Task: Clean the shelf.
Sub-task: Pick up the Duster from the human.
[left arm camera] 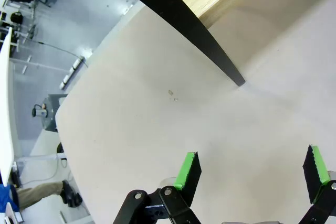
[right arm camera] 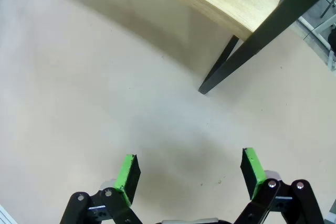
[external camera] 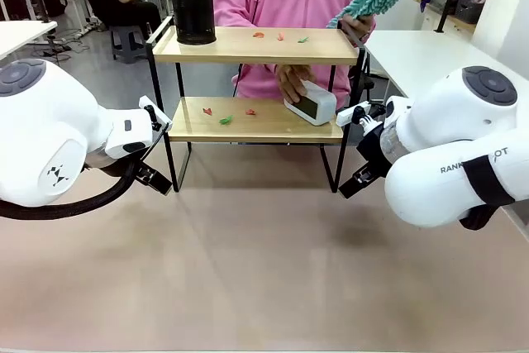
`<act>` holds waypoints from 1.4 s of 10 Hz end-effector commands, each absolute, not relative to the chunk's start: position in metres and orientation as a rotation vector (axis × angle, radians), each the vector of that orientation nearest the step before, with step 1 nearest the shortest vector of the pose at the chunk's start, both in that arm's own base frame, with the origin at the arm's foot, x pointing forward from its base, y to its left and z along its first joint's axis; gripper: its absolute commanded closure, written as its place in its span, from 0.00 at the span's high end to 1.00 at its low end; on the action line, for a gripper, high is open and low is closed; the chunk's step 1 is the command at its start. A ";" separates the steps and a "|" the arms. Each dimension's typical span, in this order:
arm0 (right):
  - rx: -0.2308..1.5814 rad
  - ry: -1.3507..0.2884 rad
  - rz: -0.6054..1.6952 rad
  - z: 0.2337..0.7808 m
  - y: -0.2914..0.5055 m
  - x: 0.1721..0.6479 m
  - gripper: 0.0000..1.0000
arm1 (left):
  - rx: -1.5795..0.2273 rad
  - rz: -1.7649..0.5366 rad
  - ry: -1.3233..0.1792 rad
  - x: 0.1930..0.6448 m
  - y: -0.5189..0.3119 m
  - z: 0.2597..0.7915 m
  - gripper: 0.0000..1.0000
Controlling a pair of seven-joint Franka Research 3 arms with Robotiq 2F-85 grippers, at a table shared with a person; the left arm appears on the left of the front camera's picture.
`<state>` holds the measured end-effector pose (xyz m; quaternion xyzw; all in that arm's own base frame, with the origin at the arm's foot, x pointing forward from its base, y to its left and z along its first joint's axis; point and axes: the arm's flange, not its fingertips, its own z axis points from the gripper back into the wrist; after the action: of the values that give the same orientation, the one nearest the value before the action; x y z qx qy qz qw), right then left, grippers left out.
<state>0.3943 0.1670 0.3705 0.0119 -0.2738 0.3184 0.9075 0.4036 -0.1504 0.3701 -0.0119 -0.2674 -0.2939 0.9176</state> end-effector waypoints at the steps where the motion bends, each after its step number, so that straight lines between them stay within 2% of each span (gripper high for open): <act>1: 0.025 -0.565 0.657 0.370 0.167 0.394 1.00 | -0.024 -0.605 -0.550 0.404 -0.151 0.370 1.00; 14: 0.025 -0.565 0.657 0.370 0.167 0.394 1.00 | -0.024 -0.605 -0.550 0.404 -0.151 0.370 1.00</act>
<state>0.3943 0.1670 0.3704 0.0119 -0.2738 0.3184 0.9075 0.4036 -0.1504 0.3701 -0.0119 -0.2674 -0.2939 0.9176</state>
